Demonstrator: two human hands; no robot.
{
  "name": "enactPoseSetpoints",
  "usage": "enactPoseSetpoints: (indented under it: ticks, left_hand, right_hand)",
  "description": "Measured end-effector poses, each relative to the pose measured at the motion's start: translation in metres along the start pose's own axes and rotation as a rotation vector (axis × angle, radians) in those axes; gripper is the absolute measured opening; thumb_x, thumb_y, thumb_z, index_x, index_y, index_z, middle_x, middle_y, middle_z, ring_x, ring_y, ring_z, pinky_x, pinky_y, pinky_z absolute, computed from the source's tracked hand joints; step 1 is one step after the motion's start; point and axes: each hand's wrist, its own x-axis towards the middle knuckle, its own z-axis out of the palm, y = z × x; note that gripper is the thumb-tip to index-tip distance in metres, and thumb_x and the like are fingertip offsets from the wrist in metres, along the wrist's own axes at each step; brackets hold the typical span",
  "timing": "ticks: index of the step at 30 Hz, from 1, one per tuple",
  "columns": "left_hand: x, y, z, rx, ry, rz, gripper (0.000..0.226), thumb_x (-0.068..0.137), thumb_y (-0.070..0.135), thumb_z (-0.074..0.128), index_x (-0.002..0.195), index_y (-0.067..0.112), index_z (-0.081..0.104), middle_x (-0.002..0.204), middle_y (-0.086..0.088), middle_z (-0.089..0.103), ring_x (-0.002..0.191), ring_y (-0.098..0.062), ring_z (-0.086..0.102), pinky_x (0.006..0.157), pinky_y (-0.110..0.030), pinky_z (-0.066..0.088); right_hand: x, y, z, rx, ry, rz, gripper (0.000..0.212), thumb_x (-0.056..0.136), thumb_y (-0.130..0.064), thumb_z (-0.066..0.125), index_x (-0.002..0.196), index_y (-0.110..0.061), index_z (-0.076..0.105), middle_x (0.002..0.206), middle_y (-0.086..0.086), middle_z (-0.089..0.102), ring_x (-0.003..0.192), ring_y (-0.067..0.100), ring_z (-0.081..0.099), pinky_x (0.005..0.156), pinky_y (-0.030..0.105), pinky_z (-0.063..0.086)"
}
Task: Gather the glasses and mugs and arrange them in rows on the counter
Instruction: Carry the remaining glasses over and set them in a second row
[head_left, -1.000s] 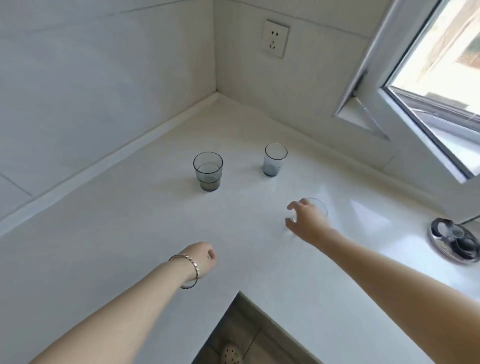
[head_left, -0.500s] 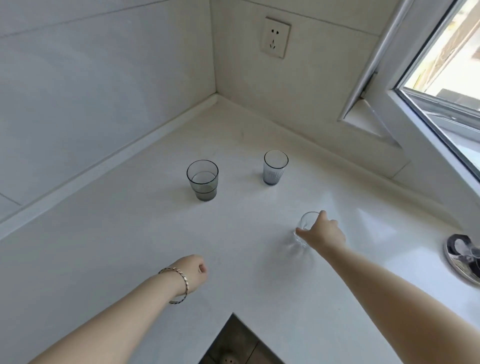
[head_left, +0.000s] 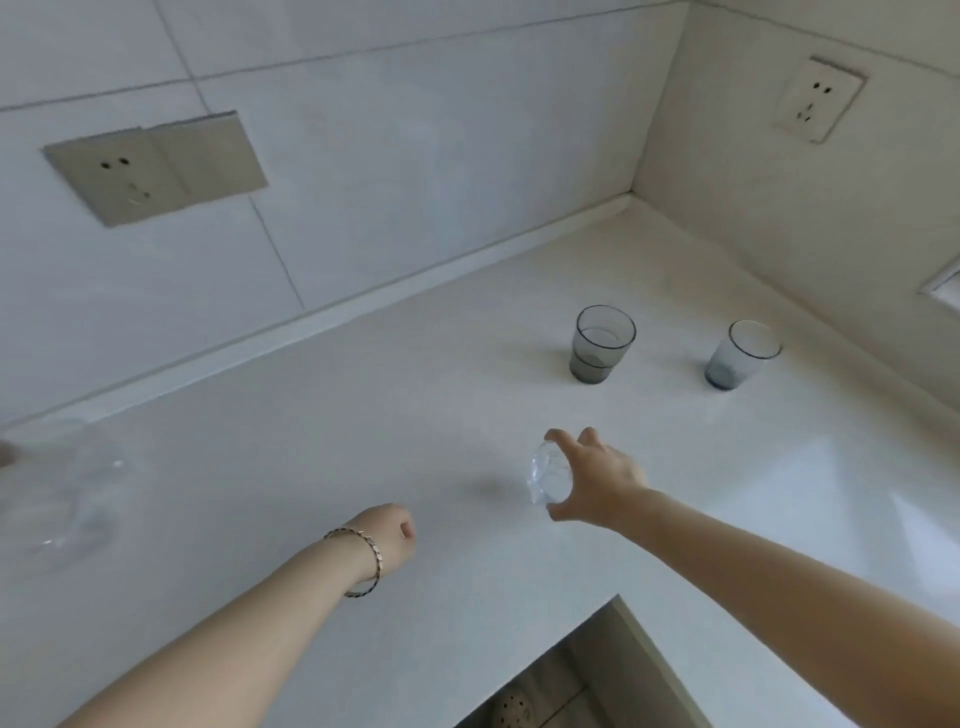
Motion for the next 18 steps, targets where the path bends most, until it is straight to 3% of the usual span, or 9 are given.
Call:
enactPoseSetpoints:
  ticks: [4, 8, 12, 15, 18]
  left_hand:
    - [-0.046, -0.092, -0.008, -0.078, 0.058, -0.07, 0.032, 0.088, 0.011, 0.042, 0.061, 0.027, 0.04, 0.088, 0.001, 0.048, 0.082, -0.017, 0.043, 0.075, -0.021, 0.035]
    - [-0.104, -0.209, -0.006, -0.149, 0.088, -0.156, 0.015, 0.089, 0.016, 0.042, 0.088, 0.024, 0.055, 0.102, -0.002, 0.06, 0.09, -0.017, 0.051, 0.088, -0.027, 0.045]
    - [-0.169, -0.325, 0.009, -0.257, 0.121, -0.246, 0.008, 0.09, 0.019, 0.041, 0.088, 0.023, 0.048, 0.1, 0.002, 0.052, 0.092, -0.016, 0.049, 0.081, -0.023, 0.04]
    - [-0.215, -0.397, 0.026, -0.312, 0.136, -0.319, 0.007, 0.09, 0.019, 0.042, 0.088, 0.023, 0.048, 0.11, -0.002, 0.058, 0.091, -0.014, 0.046, 0.081, -0.022, 0.038]
    - [-0.254, -0.452, 0.04, -0.354, 0.152, -0.379, 0.01, 0.09, 0.016, 0.041, 0.085, 0.022, 0.047, 0.099, 0.0, 0.052, 0.09, -0.014, 0.046, 0.079, -0.02, 0.035]
  right_hand:
    - [-0.007, -0.11, 0.026, -0.053, -0.038, -0.174, 0.082, 0.069, -0.039, 0.072, 0.139, -0.035, 0.028, 0.127, 0.003, 0.043, 0.107, 0.024, 0.059, 0.072, 0.025, 0.041]
    - [-0.024, -0.227, 0.062, -0.084, -0.071, -0.294, 0.082, 0.069, -0.04, 0.071, 0.139, -0.036, 0.029, 0.126, 0.001, 0.043, 0.107, 0.023, 0.058, 0.075, 0.025, 0.042]
    - [-0.049, -0.34, 0.099, -0.118, -0.09, -0.389, 0.082, 0.069, -0.043, 0.071, 0.139, -0.036, 0.029, 0.125, 0.002, 0.044, 0.105, 0.024, 0.06, 0.08, 0.027, 0.046]
    - [-0.073, -0.416, 0.128, -0.167, -0.127, -0.48, 0.083, 0.068, -0.043, 0.071, 0.139, -0.036, 0.028, 0.125, 0.002, 0.045, 0.106, 0.024, 0.06, 0.081, 0.027, 0.045]
    - [-0.095, -0.484, 0.153, -0.222, -0.154, -0.593, 0.084, 0.068, -0.043, 0.072, 0.139, -0.035, 0.029, 0.126, 0.003, 0.045, 0.107, 0.026, 0.059, 0.087, 0.029, 0.045]
